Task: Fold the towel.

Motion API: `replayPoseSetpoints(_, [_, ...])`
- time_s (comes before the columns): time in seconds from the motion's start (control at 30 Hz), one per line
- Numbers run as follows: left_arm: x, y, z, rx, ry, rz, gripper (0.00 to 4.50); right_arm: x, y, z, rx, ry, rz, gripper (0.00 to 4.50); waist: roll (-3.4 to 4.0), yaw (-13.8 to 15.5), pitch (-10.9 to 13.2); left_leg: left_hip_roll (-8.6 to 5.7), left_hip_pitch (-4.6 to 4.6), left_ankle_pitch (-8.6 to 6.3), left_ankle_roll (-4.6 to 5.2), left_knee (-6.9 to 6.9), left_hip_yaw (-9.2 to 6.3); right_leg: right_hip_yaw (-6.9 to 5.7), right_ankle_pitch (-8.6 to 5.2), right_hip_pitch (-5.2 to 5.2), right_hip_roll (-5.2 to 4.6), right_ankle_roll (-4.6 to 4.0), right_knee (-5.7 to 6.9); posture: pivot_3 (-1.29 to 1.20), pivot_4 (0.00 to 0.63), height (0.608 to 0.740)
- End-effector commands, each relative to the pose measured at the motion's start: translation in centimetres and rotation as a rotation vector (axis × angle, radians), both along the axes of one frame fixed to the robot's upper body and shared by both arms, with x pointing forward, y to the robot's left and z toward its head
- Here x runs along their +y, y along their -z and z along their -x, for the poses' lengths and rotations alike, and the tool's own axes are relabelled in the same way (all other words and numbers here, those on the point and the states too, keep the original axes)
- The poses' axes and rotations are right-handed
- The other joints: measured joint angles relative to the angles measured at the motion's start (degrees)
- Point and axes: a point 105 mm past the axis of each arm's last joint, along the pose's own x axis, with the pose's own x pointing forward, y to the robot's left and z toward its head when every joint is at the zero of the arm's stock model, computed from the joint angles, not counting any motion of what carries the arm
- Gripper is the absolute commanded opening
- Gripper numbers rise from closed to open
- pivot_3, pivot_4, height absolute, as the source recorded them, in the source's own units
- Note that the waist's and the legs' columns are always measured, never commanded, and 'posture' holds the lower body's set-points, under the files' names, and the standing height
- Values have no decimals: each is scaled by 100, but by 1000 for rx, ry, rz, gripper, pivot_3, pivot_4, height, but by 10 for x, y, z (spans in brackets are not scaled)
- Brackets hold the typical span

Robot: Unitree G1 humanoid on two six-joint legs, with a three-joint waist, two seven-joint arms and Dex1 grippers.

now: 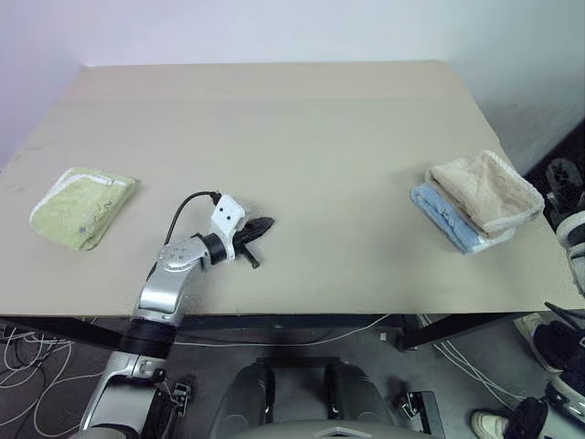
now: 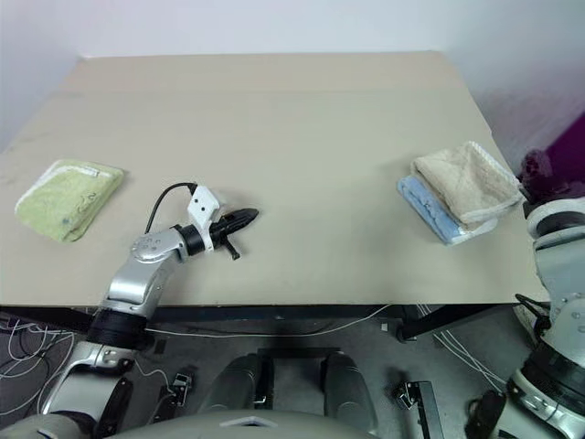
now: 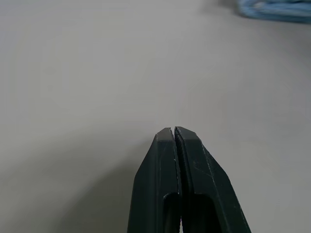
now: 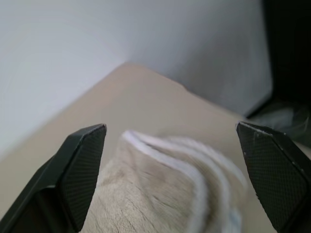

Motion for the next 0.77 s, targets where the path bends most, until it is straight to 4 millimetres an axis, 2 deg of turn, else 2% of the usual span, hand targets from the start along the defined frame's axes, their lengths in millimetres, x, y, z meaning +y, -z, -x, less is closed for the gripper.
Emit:
replayPoseSetpoints(0.03, [13,-18,-13,-74,-128,25,76,58,-12,-18,-33,-221,333,4462,0,-25,0,1,2,0,0,0,1,1,0,0,1,0,0,0,150,740])
replayPoseSetpoints(0.2, [34,-22,-8,-98,-232,48,76,132,6,-42,-67,-522,493,4462,-1,-23,0,5,3,0,0,0,-1,1,0,-1,4,0,0,0,150,740])
replayPoseSetpoints(0.33, [58,-24,-3,-95,-338,105,76,173,27,-53,-85,-705,511,4462,-6,34,2,1,2,0,-1,6,-6,-4,0,3,-2,0,-2,0,150,740])
replayPoseSetpoints(0.57, [88,-19,15,-93,-502,93,76,203,64,-69,-53,-844,518,4462,-7,18,2,-6,2,0,-2,7,-15,-9,0,8,-11,0,-6,0,150,740])
replayPoseSetpoints(0.77, [101,-21,20,-84,-529,49,76,211,70,-72,-65,-858,495,4462,-7,18,2,-4,3,0,-4,4,-16,-9,1,3,-10,0,-3,0,150,740])
